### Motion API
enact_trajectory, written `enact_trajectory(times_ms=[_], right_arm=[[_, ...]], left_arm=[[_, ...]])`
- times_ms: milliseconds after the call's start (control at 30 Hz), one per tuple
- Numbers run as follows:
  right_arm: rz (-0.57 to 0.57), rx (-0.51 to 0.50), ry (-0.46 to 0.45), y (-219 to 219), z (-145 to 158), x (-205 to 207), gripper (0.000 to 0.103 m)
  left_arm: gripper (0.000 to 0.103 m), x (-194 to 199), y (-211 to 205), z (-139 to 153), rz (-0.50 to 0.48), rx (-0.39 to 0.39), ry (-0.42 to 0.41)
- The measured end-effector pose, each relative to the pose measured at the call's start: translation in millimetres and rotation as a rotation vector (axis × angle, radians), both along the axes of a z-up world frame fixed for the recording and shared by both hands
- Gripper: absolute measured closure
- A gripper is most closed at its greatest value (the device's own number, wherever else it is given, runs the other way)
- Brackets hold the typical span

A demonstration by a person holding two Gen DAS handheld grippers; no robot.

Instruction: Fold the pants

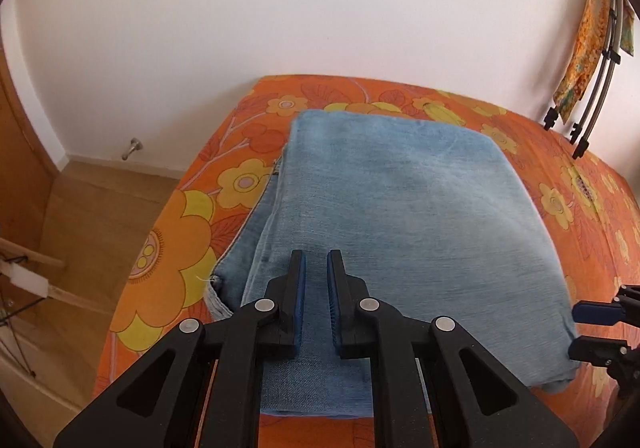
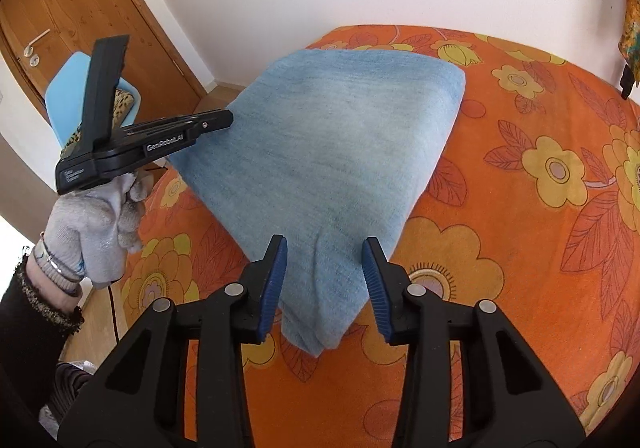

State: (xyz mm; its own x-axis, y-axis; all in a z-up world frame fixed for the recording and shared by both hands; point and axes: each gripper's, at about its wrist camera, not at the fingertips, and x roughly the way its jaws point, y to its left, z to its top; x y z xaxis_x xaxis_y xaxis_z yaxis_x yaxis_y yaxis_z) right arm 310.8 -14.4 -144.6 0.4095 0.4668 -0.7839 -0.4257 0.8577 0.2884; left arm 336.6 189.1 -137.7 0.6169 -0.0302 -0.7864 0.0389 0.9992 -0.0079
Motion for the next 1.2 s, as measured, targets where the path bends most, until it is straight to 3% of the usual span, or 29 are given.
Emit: enact_trajectory(times_ms=[100, 267, 367, 467, 533, 600, 633, 800, 867, 1000, 1033, 1100, 1200], right_arm=[[0.059, -0.038, 0.025, 9, -12, -14, 0.062], [0.109, -0.099, 0.068, 8, -23, -24, 0.064], [0.106, -0.074, 0.067, -5, -13, -25, 0.064], [0.052, -0.028, 0.031, -23, 1, -17, 0.064], [0.005, -0.005, 0.015, -34, 7, -6, 0.056], [-0.037, 0.007, 0.000, -43, 10, 4, 0.039], [-0.057, 0.017, -0.016, -48, 12, 8, 0.038], [-0.123, 0.025, -0.027, -61, 14, 32, 0.028], [-0.141, 0.040, -0.012, -63, 12, 39, 0.028], [-0.185, 0.057, -0.010, -65, 7, 51, 0.027], [-0.186, 0.051, -0.015, -65, 6, 53, 0.026], [-0.196, 0.030, -0.026, -63, 4, 56, 0.014], [-0.200, 0.036, -0.001, -64, 0, 66, 0.013]], left_arm=[[0.091, 3, 4, -15, -0.004, 0.033, -0.002], [0.091, 9, 3, -15, -0.017, 0.054, 0.018], [0.081, 11, 9, -10, -0.006, 0.109, 0.027], [0.082, 15, 21, 1, 0.021, 0.085, 0.035], [0.082, 17, 29, 13, 0.032, 0.045, 0.021], [0.082, 21, 38, 25, 0.026, -0.032, 0.008], [0.078, 23, 42, 30, 0.028, -0.056, 0.008], [0.034, 40, 54, 41, 0.007, -0.205, 0.052], [0.033, 45, 53, 38, 0.012, -0.229, 0.072], [0.033, 51, 37, 22, -0.020, -0.195, 0.111], [0.033, 51, 33, 18, -0.027, -0.191, 0.122], [0.033, 52, 27, 10, -0.034, -0.179, 0.134], [0.033, 57, 27, 1, -0.033, -0.186, 0.158]])
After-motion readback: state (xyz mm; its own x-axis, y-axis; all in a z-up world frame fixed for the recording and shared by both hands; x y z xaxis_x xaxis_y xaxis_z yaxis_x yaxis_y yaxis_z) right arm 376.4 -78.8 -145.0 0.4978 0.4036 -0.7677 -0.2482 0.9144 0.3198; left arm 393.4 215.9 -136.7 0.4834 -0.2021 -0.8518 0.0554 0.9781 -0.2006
